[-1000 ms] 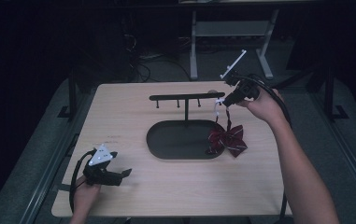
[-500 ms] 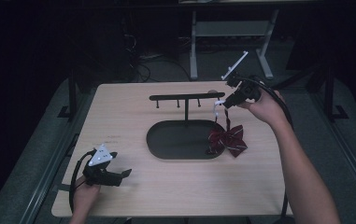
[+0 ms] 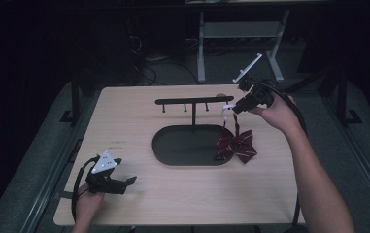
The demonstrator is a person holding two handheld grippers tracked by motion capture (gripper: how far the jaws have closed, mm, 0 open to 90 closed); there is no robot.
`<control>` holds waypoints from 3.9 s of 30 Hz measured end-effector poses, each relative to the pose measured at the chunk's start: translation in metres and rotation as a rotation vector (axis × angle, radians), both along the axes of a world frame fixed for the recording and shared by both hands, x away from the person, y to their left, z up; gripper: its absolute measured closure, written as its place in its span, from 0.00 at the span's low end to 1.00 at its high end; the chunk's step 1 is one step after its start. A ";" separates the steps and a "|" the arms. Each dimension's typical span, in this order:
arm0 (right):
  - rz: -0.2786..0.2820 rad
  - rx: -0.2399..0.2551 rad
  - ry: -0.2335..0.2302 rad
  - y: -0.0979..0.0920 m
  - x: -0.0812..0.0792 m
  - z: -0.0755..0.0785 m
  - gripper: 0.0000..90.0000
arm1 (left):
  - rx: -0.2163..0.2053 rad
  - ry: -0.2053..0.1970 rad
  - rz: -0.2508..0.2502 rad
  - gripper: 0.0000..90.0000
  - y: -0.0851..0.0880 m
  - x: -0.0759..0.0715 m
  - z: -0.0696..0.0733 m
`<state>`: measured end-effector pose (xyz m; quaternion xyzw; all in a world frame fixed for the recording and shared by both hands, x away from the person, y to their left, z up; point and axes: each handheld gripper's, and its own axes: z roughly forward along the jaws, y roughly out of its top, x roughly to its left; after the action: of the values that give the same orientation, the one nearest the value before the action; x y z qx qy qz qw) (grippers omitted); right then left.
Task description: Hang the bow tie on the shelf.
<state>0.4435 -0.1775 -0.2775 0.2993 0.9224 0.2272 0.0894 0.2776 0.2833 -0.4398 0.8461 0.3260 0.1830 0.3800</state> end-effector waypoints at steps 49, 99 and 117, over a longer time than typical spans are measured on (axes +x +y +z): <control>-0.036 0.099 0.066 -0.038 -0.028 -0.026 0.58 | 0.000 0.004 0.006 0.15 0.001 -0.002 0.000; -0.059 0.145 0.134 -0.065 -0.053 -0.083 0.56 | 0.004 0.005 0.005 0.15 0.000 -0.002 -0.001; -0.070 0.165 0.155 -0.072 -0.063 -0.101 0.55 | 0.005 0.005 0.004 0.15 0.001 -0.002 -0.001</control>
<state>0.3800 -0.2496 -0.3786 0.3542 0.8938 0.2751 0.0008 0.2760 0.2838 -0.4408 0.8469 0.3281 0.1823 0.3766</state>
